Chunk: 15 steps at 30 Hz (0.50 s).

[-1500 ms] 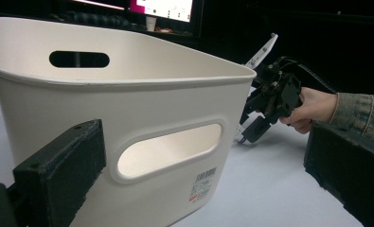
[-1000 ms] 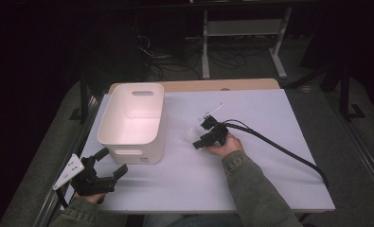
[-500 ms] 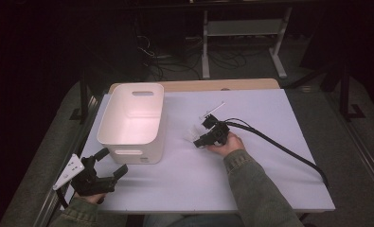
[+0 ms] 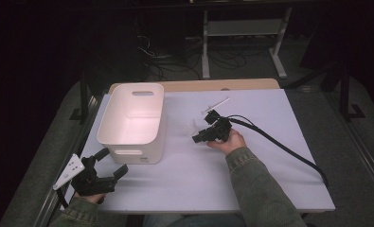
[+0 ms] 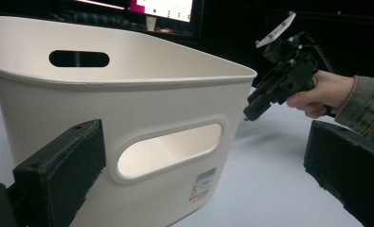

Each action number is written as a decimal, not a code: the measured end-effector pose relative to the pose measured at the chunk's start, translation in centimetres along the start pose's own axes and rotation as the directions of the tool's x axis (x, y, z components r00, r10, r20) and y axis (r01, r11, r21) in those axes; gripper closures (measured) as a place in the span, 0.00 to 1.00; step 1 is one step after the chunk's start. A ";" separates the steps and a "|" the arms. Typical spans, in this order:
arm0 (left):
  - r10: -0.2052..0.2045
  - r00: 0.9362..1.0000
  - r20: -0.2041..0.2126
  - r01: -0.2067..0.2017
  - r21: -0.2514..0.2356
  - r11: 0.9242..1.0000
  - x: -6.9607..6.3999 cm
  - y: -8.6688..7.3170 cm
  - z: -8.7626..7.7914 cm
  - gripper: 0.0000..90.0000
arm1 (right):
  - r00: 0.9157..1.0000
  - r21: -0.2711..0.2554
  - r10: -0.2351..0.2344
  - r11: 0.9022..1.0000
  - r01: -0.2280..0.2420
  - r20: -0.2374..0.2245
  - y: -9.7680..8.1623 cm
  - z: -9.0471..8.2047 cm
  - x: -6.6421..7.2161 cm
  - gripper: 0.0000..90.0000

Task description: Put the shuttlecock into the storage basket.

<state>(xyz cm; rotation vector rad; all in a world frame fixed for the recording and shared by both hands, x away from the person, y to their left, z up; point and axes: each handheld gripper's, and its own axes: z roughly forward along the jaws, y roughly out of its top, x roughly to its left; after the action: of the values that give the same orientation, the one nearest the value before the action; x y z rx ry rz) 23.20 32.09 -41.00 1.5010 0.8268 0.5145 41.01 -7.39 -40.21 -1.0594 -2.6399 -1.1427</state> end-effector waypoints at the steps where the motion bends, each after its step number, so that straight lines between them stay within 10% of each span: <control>1: -0.005 1.000 0.001 0.005 -0.004 1.000 -0.1 0.0 0.0 0.00 | 1.000 -0.007 0.002 1.000 -0.003 -0.007 0.1 -0.2 0.1 0.70; 15: -0.004 1.000 0.002 0.004 -0.002 1.000 0.0 0.0 0.1 0.00 | 0.996 -0.092 -0.028 0.996 0.020 -0.087 1.8 -2.4 1.7 0.71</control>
<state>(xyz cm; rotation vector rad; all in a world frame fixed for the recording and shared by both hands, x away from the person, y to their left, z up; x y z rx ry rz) 23.25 32.03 -41.01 1.4978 0.8268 0.5107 40.38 -7.20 -36.81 -0.9700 -2.5621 -1.2942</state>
